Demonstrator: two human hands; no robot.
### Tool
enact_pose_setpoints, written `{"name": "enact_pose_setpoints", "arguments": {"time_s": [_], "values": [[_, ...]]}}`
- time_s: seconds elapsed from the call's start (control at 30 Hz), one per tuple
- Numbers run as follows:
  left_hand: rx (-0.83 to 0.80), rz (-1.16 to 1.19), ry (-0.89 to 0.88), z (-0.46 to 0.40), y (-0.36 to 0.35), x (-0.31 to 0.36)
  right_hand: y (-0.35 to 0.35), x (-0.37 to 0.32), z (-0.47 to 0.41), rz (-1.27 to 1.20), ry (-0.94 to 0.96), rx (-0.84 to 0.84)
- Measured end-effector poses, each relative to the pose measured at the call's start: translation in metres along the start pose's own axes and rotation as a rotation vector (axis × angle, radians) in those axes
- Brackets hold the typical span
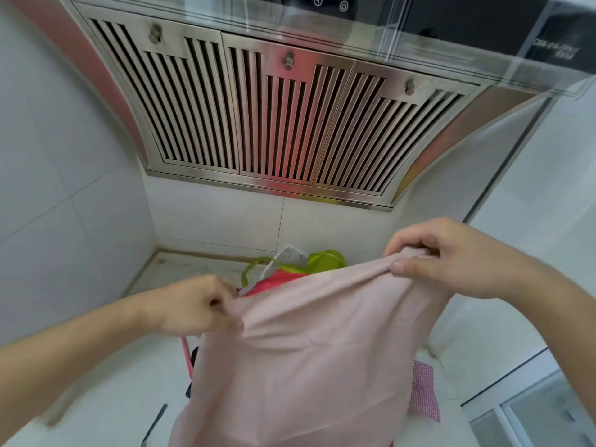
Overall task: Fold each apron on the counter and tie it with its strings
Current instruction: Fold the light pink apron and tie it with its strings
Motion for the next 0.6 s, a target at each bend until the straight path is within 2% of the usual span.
{"name": "enact_pose_setpoints", "arguments": {"time_s": [0.07, 0.1, 0.13, 0.17, 0.27, 0.3, 0.33, 0.37, 0.4, 0.43, 0.47, 0.5, 0.53, 0.6], "values": [[0.164, 0.076, 0.029, 0.000, 0.035, -0.009, -0.012, 0.037, -0.001, 0.215, -0.178, -0.163], [0.265, 0.109, 0.071, 0.003, 0.058, -0.010, -0.007, 0.048, -0.003, 0.326, -0.241, -0.190], [0.383, 0.131, 0.103, 0.007, 0.084, -0.006, 0.005, 0.050, -0.008, 0.409, -0.253, -0.143], [0.517, 0.132, 0.076, 0.018, 0.112, 0.011, 0.027, 0.037, -0.011, 0.479, -0.199, -0.005], [1.119, 0.004, -0.212, 0.083, 0.194, 0.079, 0.105, -0.021, 0.030, 0.543, 0.121, 0.821], [1.268, -0.011, -0.318, 0.111, 0.202, 0.095, 0.103, -0.030, 0.047, 0.549, 0.139, 0.962], [1.249, -0.064, -0.378, 0.119, 0.198, 0.098, 0.085, -0.028, 0.050, 0.591, 0.128, 0.955], [1.061, -0.167, -0.379, 0.107, 0.181, 0.090, 0.047, -0.019, 0.038, 0.639, 0.133, 0.745], [0.738, -0.292, -0.270, 0.083, 0.145, 0.074, -0.011, 0.000, 0.018, 0.644, 0.098, 0.348], [0.368, -0.434, -0.077, 0.061, 0.094, 0.039, -0.072, 0.031, 0.014, 0.586, -0.060, -0.085], [0.109, -0.539, 0.069, 0.053, 0.053, 0.004, -0.111, 0.056, 0.023, 0.519, -0.198, -0.348], [0.031, -0.585, 0.125, 0.051, 0.035, -0.018, -0.120, 0.067, 0.026, 0.487, -0.246, -0.393], [0.081, -0.572, 0.139, 0.049, 0.040, -0.024, -0.108, 0.074, 0.021, 0.479, -0.246, -0.315], [0.417, -0.305, 0.136, 0.056, 0.087, -0.017, -0.059, 0.070, 0.010, 0.468, -0.217, -0.017]]}}
Point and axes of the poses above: each hand's wrist, its own z-axis away from the middle knuckle, its own y-axis out of the back of the hand, x = y × z, the point moved 10 cm from there along -z, towards the middle knuckle, and after that the axes turned 5 degrees about y, right-handed, at the moved point
